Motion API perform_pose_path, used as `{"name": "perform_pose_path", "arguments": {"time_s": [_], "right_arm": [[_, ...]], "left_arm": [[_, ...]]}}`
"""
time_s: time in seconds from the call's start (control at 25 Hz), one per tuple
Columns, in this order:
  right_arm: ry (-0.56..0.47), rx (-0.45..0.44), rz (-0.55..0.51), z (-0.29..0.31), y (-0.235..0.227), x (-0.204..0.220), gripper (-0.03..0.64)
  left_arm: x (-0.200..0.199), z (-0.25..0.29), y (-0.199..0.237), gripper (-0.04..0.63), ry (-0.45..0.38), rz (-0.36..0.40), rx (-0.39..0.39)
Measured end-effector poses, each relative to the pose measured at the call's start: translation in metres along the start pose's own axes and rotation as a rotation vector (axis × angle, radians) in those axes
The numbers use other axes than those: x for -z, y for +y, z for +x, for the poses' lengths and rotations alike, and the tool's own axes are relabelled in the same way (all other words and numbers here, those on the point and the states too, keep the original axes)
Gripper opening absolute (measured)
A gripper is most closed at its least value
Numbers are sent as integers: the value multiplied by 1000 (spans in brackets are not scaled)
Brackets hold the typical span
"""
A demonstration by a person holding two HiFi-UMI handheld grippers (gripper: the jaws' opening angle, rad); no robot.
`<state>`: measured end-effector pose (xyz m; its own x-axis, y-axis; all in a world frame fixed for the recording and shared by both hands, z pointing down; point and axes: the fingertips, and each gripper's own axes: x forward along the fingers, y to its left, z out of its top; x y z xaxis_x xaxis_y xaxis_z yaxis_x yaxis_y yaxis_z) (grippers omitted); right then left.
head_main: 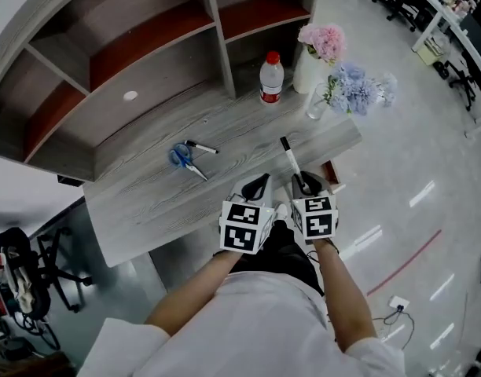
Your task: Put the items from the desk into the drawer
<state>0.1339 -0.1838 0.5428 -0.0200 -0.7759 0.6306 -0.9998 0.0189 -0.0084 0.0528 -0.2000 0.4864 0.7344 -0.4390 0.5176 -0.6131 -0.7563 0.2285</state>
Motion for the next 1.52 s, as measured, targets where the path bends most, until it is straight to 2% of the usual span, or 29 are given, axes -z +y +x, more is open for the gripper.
{"name": "perform_pose_path", "arguments": {"time_s": [0.36,0.76,0.96,1.2,1.52], "right_arm": [[-27,103,161,-42,-39,40,55],[-26,152,293,-62,-79,88,55],[3,138,318,-64,-95,115,55],[56,90,315,-39,-97,143,55],[81,32,321,10,-82,153,55]], "left_arm": [[10,15,-53,3,32,57,102],[18,35,-75,3,75,80,92],[19,47,-94,3,80,85,89],[27,56,-100,3,87,92,60],[48,50,-78,3,100,54,-7]]}}
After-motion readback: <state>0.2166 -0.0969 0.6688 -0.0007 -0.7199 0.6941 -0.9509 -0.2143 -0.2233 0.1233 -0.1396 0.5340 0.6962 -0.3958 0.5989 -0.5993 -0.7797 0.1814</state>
